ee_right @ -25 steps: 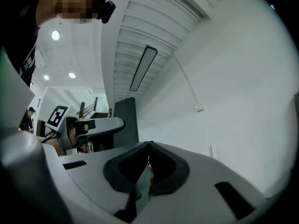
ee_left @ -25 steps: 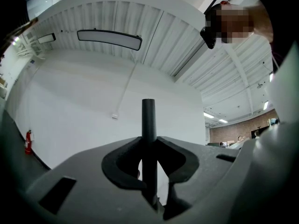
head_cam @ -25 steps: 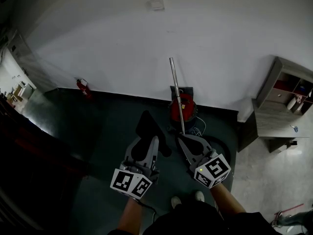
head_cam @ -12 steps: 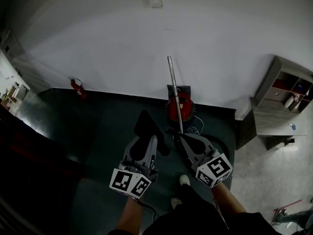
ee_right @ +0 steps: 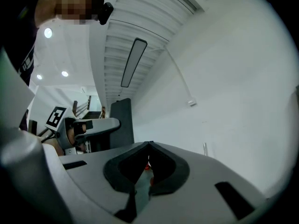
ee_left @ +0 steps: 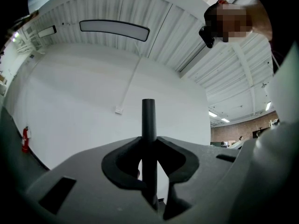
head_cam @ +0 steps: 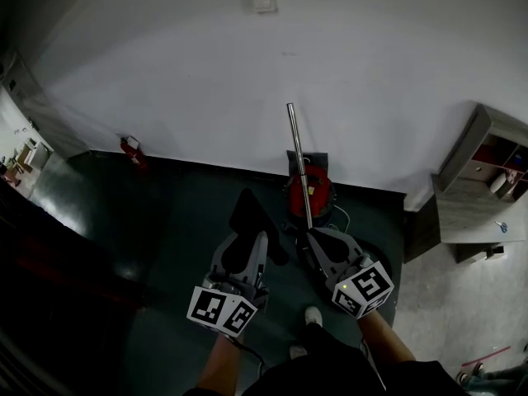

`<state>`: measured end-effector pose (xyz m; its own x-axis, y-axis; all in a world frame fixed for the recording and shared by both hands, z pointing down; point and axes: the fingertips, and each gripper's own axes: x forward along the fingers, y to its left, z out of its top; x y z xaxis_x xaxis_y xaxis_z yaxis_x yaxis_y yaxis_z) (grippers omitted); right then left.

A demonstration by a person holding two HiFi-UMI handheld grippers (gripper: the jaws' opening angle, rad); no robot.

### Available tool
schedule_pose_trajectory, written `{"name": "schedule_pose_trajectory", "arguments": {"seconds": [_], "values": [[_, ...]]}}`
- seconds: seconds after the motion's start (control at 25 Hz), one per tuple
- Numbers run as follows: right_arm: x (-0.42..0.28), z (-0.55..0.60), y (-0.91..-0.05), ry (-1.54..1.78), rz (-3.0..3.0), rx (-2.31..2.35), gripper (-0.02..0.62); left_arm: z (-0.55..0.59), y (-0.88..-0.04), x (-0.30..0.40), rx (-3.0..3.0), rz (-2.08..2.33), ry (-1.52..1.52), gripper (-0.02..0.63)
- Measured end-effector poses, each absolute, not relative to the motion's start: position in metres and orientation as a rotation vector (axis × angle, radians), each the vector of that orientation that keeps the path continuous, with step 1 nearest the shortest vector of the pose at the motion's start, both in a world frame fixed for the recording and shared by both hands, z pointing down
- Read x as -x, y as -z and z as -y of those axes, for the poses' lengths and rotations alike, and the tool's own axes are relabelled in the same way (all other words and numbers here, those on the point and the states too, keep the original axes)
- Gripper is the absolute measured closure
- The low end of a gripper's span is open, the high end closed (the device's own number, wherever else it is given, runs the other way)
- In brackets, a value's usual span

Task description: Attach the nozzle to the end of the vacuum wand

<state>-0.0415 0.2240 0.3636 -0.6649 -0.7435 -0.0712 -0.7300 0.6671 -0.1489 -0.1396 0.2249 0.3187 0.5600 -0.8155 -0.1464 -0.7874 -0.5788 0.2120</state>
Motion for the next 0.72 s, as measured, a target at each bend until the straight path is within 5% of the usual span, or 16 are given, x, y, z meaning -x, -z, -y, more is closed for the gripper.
{"name": "schedule_pose_trajectory", "arguments": {"seconds": [0.72], "values": [[0.004, -0.127, -0.362, 0.243, -2.734, 1.145, 0.578, -0.133, -0.305, 0.105, -2.629, 1.465, 0.317, 0.517]]}}
